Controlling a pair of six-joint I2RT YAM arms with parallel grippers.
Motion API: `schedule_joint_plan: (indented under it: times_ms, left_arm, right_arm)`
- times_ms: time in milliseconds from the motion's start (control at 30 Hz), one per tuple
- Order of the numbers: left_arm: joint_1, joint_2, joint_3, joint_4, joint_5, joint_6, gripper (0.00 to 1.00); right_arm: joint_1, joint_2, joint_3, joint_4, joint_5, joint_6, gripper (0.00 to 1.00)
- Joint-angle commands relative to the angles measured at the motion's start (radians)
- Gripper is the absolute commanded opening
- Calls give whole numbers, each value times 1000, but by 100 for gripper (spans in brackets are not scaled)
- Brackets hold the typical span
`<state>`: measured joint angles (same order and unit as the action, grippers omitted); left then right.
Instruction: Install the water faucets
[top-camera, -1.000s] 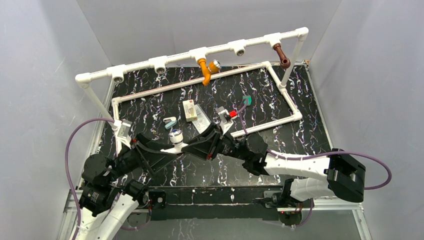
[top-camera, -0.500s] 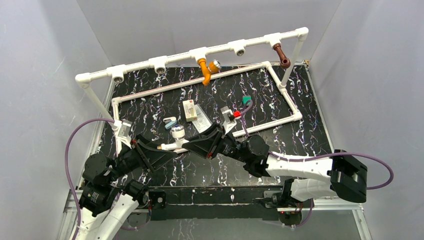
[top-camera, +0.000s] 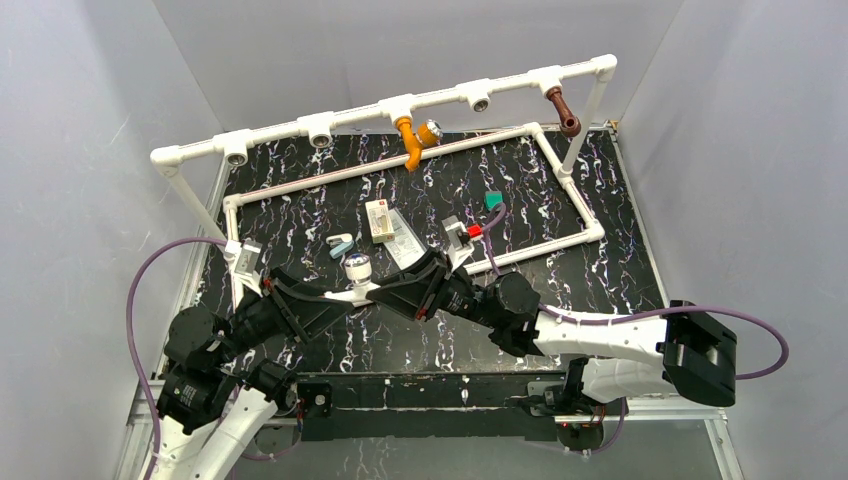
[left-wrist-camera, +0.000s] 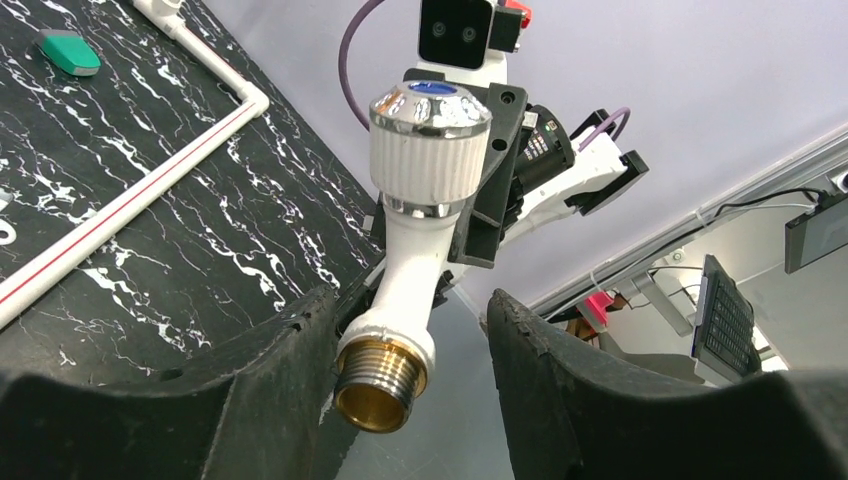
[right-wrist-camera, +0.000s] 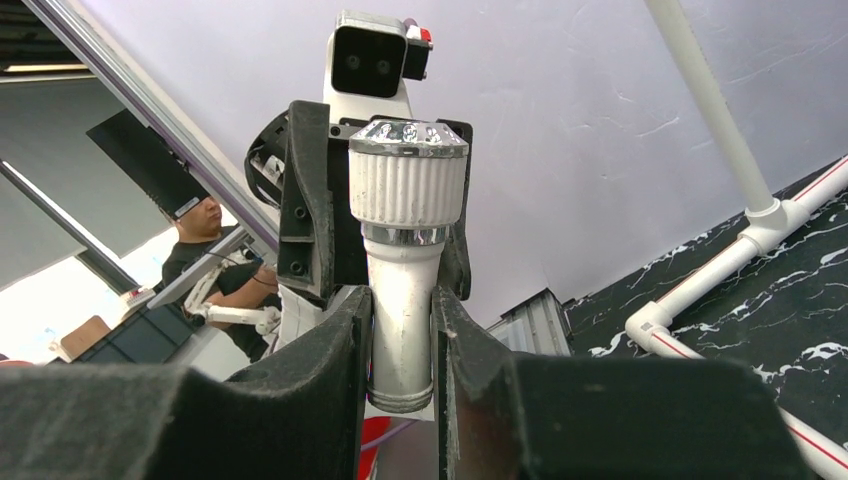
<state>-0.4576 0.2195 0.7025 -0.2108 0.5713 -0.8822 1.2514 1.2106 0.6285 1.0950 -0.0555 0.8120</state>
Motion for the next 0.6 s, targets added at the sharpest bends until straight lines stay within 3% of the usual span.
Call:
schedule_joint_plan:
  times_ms: [0, 133, 300, 333, 367, 567]
  left_arm:
    - [2, -3, 25, 3, -15, 13, 55]
    - [2, -2, 13, 26, -6, -5, 47]
    - [2, 0, 0, 55, 14, -19, 24]
    - [2, 0, 0, 56, 17, -20, 16]
    - [2, 2, -1, 63, 19, -22, 0]
    - [2, 11, -3, 79, 24, -32, 0]
  right_arm:
    - [6, -31, -7, 50, 9, 12, 1]
    - [6, -30, -8, 49, 19, 17, 1]
    - [6, -31, -7, 40, 32, 18, 1]
    - [6, -32, -7, 37, 31, 18, 1]
    - [6, -30, -7, 36, 30, 18, 1]
    - [6, -39, -25, 23, 26, 18, 1]
